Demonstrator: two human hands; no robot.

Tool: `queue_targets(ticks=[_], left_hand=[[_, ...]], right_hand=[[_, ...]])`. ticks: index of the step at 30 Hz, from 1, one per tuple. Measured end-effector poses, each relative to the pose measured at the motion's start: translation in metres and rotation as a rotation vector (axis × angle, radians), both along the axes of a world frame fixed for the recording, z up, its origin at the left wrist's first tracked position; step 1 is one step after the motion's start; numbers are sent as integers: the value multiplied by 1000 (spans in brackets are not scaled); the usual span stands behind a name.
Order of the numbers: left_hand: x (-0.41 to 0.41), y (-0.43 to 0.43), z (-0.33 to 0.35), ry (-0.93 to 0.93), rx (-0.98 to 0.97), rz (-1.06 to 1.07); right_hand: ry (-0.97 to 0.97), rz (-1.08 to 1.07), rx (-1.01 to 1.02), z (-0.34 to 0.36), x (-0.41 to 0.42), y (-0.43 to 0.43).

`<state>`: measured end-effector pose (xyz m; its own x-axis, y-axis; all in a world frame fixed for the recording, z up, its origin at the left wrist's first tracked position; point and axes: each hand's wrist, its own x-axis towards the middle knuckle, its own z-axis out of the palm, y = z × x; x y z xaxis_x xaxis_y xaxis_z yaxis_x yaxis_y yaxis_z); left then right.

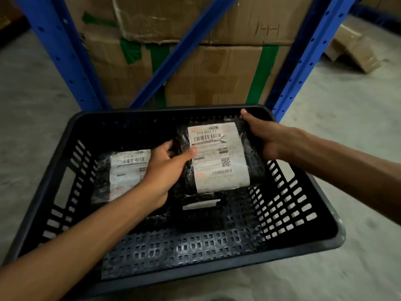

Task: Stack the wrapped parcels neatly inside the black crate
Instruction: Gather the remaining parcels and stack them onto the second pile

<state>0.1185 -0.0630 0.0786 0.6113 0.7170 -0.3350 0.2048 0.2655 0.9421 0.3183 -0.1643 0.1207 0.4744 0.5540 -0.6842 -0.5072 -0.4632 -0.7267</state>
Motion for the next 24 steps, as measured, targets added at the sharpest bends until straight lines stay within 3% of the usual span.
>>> queue_targets(ticks=[4,7,10,13,15,20,24], left_hand=[[19,6,-21,150,-23,204],[29,12,-23,242,145,228],[28,21,-25,402,322,104],[23,21,-26,676,574,-177],[24,19,-26,707,683,-213],[28,23,-25,671,716,-188],[23,24,-29,662,862,-183]], right_hand=[[-15,47,33,-16,-19,7],[-185,66,99,-36,-23,6],[-296,46,138,-55,-25,10],[-388,200,141,-80,-31,7],[-362,292,210,-96,-34,3],[-411,286,189,-102,-27,9],[-712,378,-99,-106,-27,11]])
